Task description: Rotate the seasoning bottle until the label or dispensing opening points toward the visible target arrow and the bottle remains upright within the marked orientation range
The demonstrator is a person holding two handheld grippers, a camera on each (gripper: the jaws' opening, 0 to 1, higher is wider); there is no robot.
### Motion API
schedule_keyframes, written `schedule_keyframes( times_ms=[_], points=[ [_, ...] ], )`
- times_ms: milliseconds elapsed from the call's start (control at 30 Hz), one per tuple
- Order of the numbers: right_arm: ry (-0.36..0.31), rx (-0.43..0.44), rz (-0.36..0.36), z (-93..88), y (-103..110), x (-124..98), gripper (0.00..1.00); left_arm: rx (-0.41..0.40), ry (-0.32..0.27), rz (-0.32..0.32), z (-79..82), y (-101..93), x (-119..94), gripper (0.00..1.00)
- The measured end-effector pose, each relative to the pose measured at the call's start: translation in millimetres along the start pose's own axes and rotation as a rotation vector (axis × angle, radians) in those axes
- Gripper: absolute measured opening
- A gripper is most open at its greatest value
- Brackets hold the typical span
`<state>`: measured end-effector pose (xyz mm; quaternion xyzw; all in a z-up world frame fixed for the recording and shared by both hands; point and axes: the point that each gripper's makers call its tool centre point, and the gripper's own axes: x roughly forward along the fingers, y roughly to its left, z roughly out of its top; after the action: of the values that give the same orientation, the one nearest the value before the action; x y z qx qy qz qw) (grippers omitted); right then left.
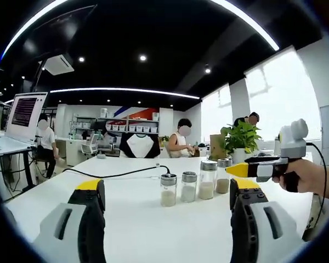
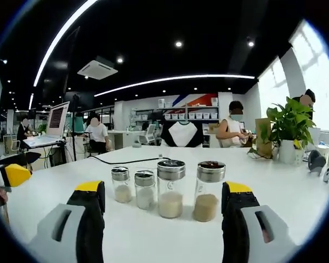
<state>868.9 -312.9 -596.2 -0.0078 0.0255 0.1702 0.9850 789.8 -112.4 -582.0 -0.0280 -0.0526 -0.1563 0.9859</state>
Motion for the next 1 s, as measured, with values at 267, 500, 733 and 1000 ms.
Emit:
schedule_keyframes(
  times_ms=[267,500,733,1000],
  points=[
    [0.005,-0.021,0.019,1.4,5,20,0.82,0.004,0.000,0.001,-0.2,0.3,-1,0.99],
    [0.026,-0.010,0.035,-0.7,7,40,0.60,0.006,0.004,0.010,-1.3,1.3,-1,0.98],
    [0.060,-0.041,-0.008,-8.1,-3,63,0.57,0.004,0.001,0.010,1.2,1.4,-1,0.97],
    [0.071,-0.043,-0.044,-7.9,-14,86,0.55,0.009,0.004,0.016,1.9,2.9,-2,0.97]
  ],
)
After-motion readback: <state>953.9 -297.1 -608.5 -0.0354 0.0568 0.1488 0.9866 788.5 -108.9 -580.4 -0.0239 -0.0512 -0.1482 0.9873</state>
